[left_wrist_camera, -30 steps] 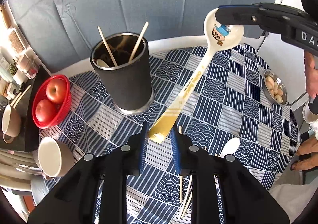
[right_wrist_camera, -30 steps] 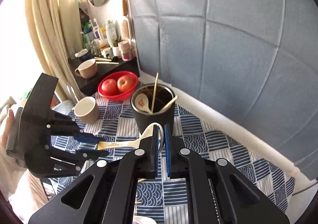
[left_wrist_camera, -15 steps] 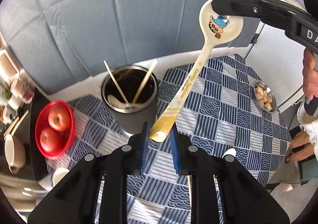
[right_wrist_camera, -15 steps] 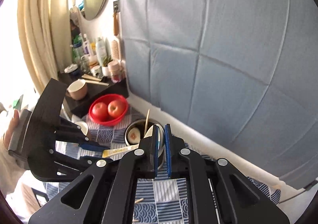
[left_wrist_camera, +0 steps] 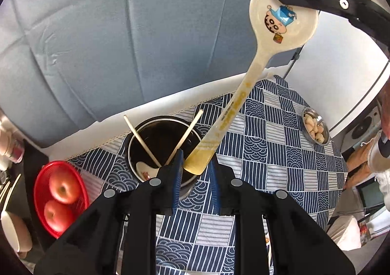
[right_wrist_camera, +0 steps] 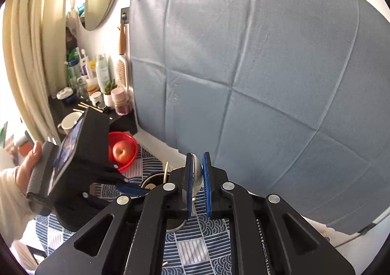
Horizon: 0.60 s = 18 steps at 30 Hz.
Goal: Organize utensils
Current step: 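Lift the yellow-handled spoon with the right gripper over the black holder, then open the right gripper to drop the spoon into the holder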
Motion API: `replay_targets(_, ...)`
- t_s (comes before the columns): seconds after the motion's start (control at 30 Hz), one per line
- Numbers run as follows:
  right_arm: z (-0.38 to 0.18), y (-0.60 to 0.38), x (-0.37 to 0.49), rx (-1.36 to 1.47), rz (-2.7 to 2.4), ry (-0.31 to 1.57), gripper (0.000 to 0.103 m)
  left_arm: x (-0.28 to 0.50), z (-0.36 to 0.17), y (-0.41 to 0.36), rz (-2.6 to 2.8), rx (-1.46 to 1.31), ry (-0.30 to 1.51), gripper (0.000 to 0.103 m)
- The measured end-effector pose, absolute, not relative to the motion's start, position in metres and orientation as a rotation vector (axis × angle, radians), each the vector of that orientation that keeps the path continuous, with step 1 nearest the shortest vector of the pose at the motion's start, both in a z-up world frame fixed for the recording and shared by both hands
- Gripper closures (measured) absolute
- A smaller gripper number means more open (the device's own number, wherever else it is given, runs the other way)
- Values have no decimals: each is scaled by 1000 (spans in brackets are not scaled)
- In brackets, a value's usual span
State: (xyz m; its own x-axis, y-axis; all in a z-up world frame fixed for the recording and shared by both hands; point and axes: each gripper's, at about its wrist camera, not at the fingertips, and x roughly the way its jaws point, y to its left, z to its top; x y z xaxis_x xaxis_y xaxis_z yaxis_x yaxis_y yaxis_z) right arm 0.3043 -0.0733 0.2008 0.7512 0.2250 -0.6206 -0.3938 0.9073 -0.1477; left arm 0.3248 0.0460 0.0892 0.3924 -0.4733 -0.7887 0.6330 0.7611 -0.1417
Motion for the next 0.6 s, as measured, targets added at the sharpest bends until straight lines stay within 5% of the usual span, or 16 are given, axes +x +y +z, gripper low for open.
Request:
replay_targets(0.5,161,-40,320,-323,353,681,94,357,51,50,-789,180,935,81)
replay_targets(0.53,155,-39,322,-330,356,694,93,358,51,51,-781,178,923,75)
replay_targets(0.6,147,-38,324,-347,345,697,83,358,53,55,-750,189,891,30)
